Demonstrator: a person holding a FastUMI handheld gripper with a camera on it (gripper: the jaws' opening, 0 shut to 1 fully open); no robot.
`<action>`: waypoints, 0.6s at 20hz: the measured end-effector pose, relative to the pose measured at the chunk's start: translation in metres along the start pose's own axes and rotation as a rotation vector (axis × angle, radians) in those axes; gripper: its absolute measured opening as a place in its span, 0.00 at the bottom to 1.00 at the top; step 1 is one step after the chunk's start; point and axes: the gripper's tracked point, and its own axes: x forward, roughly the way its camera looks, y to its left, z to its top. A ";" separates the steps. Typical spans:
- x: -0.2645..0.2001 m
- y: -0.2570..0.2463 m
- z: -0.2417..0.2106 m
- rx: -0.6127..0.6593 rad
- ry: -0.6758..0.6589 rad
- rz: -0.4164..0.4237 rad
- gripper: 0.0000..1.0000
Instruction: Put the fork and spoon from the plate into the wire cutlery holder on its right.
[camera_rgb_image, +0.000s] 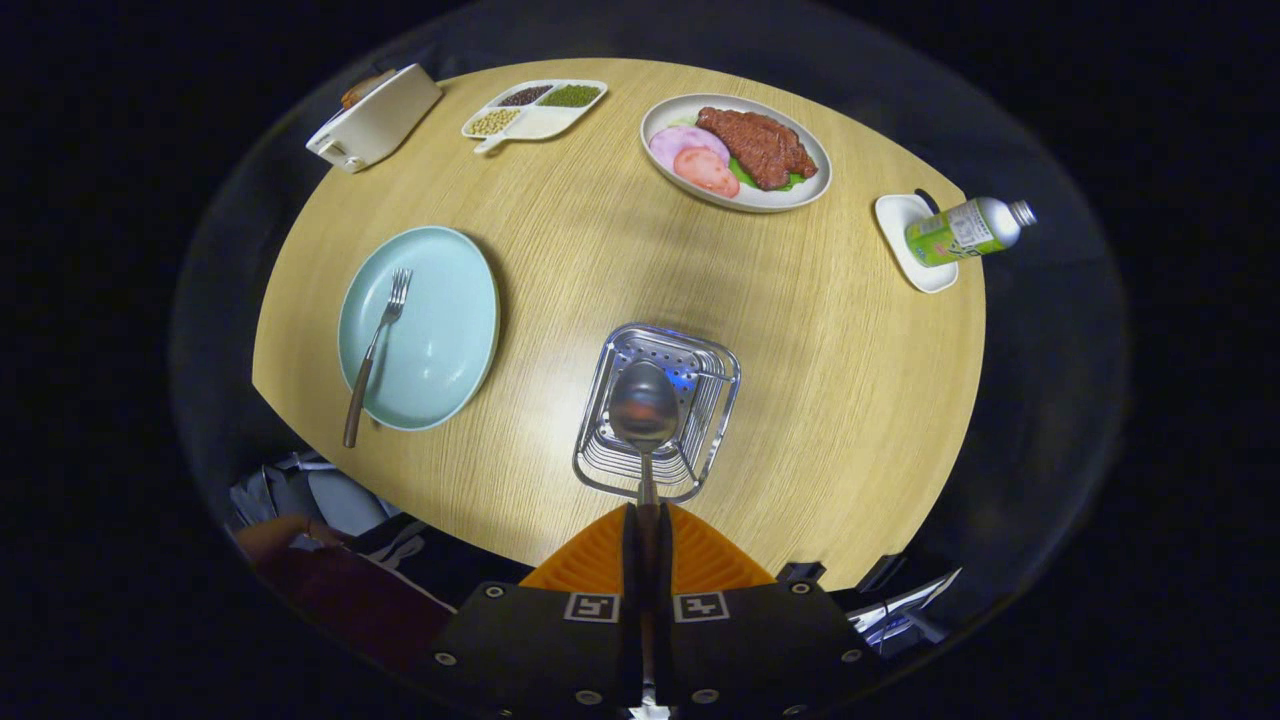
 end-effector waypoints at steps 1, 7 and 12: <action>0.002 0.000 0.002 -0.008 0.011 -0.001 0.05; 0.013 -0.003 0.013 0.010 0.046 0.007 0.06; 0.009 -0.005 0.022 0.039 0.006 0.017 0.15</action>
